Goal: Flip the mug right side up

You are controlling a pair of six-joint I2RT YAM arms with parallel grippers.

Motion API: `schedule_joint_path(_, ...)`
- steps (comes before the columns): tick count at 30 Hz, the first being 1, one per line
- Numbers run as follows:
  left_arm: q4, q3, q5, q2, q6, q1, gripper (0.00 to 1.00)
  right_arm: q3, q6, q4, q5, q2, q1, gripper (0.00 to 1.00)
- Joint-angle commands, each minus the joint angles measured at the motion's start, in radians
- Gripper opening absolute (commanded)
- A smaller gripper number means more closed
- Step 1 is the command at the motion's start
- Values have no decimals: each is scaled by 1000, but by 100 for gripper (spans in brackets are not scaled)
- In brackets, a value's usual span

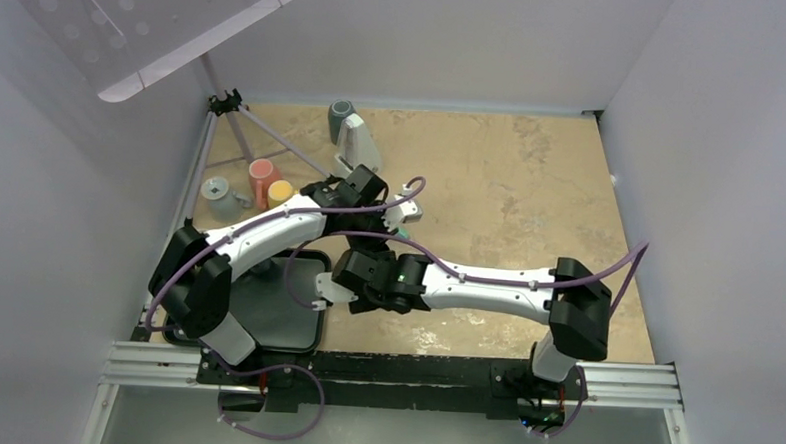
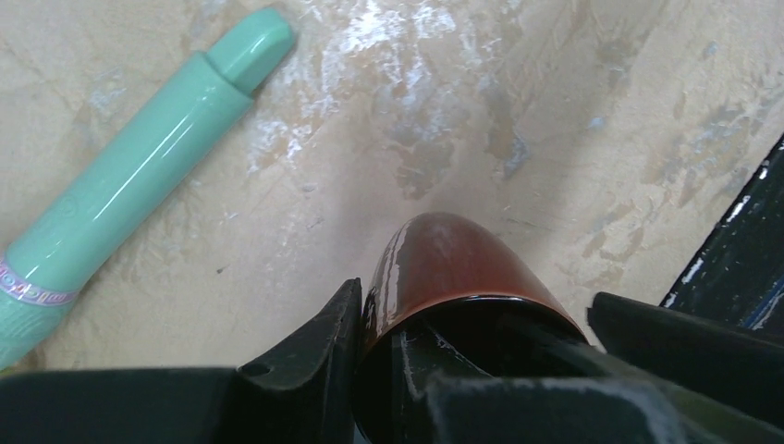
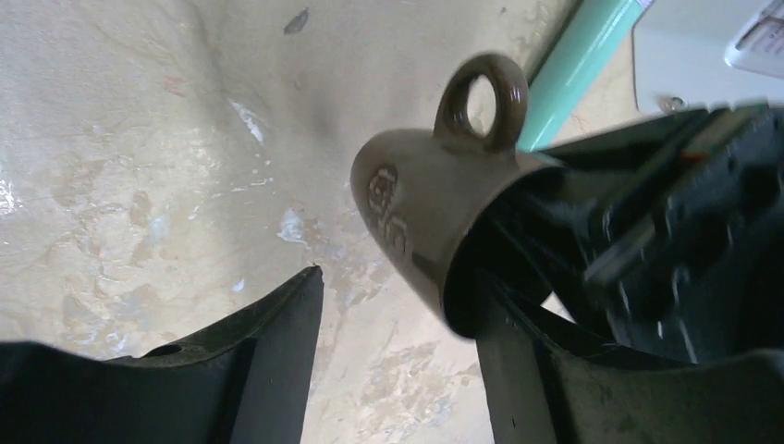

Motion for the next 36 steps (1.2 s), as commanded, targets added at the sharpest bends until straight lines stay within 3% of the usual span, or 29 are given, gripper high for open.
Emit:
schedule_joint_path(1, 20, 49, -5, -3, 6, 47, 0, -7, 73, 84, 60, -124, -8, 63)
schedule_joint_path(8, -115, 74, 47, -64, 59, 195, 0, -20, 108, 100, -82, -265, -3, 64)
schedule_joint_path(16, -204, -119, 0, -258, 262, 384, 0, -127, 202, 229, -187, -395, -4, 65)
schedule_joint_path(21, -160, -197, -8, -263, 351, 506, 0, -143, 216, 268, -190, -398, -5, 65)
schedule_joint_path(29, -100, -320, 25, -260, 509, 514, 0, -136, 201, 257, -170, -386, -6, 65)
schedule_joint_path(36, -24, -323, 11, -165, 524, 527, 0, -116, 211, 244, -176, -369, -6, 65)
